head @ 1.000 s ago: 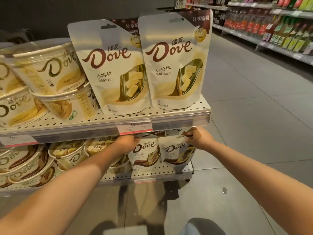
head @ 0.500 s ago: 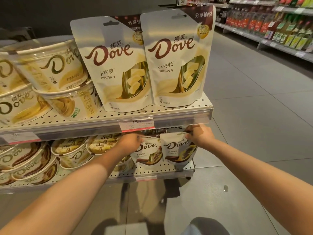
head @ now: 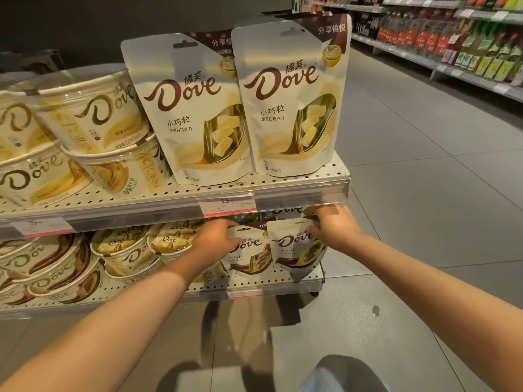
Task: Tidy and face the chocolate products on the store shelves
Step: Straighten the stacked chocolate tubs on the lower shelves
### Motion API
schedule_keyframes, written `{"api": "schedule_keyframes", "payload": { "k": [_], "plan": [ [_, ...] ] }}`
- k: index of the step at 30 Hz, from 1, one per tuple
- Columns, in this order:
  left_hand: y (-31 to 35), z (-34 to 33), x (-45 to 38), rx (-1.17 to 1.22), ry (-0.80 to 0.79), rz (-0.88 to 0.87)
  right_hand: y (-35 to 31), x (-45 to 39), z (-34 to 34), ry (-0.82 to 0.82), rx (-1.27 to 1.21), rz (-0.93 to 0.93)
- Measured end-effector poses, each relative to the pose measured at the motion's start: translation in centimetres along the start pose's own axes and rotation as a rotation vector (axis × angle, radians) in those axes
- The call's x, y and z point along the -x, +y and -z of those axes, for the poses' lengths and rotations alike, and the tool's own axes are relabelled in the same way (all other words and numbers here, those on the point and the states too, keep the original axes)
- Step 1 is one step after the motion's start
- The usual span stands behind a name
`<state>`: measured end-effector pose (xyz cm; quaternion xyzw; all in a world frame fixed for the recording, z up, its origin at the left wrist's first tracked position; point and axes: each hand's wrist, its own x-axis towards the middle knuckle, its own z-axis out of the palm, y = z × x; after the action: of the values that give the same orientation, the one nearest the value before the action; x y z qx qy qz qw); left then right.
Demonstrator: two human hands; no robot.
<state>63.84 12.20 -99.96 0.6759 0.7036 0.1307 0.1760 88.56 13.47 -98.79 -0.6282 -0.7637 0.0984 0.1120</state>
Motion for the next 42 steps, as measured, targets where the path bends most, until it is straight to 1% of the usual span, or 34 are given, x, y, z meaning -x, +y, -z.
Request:
{"api": "schedule_keyframes", "payload": {
  "k": [2,4,9,12,14,16,18,19,21,22,24,26,28,29,31,34,36,38,42],
  "plan": [
    [-0.2,0.7,1.1,-0.013,0.062,-0.061,-0.4,0.7,0.6,0.061,0.010,0.055],
    [-0.6,1.6,2.4,-0.004,0.111,-0.108,-0.9,1.5,1.3,0.087,0.040,0.118],
    [-1.9,4.9,6.0,0.045,0.070,-0.180,-2.7,4.0,2.4,0.084,0.011,0.251],
    [-2.6,8.1,8.2,0.196,0.078,-0.170,-5.0,5.0,3.7,0.057,-0.046,0.341],
    [-3.1,10.4,9.5,0.273,0.120,-0.151,-7.4,5.1,5.1,0.034,-0.084,0.389],
    [-3.9,12.8,10.7,0.338,0.204,-0.086,-10.1,4.9,6.4,0.019,-0.164,0.426],
    [-4.5,15.2,11.7,0.449,0.327,-0.007,-13.3,4.7,7.7,0.008,-0.297,0.440],
    [-4.8,16.4,11.9,0.492,0.407,0.011,-15.0,4.7,8.2,0.018,-0.376,0.445],
    [-5.4,18.5,12.0,0.527,0.615,0.069,-18.0,4.3,9.0,0.067,-0.507,0.462],
    [-5.7,19.5,11.8,0.528,0.726,0.102,-19.6,4.0,9.4,0.094,-0.556,0.478],
    [-6.8,21.2,11.2,0.512,0.895,0.145,-22.5,3.2,9.8,0.145,-0.624,0.489],
    [-8.8,22.5,10.3,0.471,1.007,0.178,-25.6,2.2,9.6,0.189,-0.673,0.439],
    [-10.6,23.6,9.4,0.427,1.067,0.211,-28.5,1.5,8.8,0.266,-0.743,0.336],
    [-11.4,24.0,9.1,0.424,1.065,0.221,-29.9,1.5,8.2,0.321,-0.772,0.288],
    [-12.6,24.6,8.4,0.458,0.999,0.200,-32.5,1.2,6.6,0.421,-0.795,0.213],
    [-14.0,25.5,6.8,0.474,0.866,0.131,-35.3,0.3,5.0,0.583,-0.726,0.059],
    [-14.9,26.0,5.7,0.502,0.805,0.103,-36.6,-0.5,4.4,0.653,-0.686,-0.042],
    [-15.4,26.6,4.7,0.540,0.755,0.075,-37.5,-1.0,4.2,0.680,-0.658,-0.123],
    [-16.4,26.9,3.7,0.555,0.692,0.083,-38.7,-1.8,4.7,0.665,-0.646,-0.266]
  ]
}}
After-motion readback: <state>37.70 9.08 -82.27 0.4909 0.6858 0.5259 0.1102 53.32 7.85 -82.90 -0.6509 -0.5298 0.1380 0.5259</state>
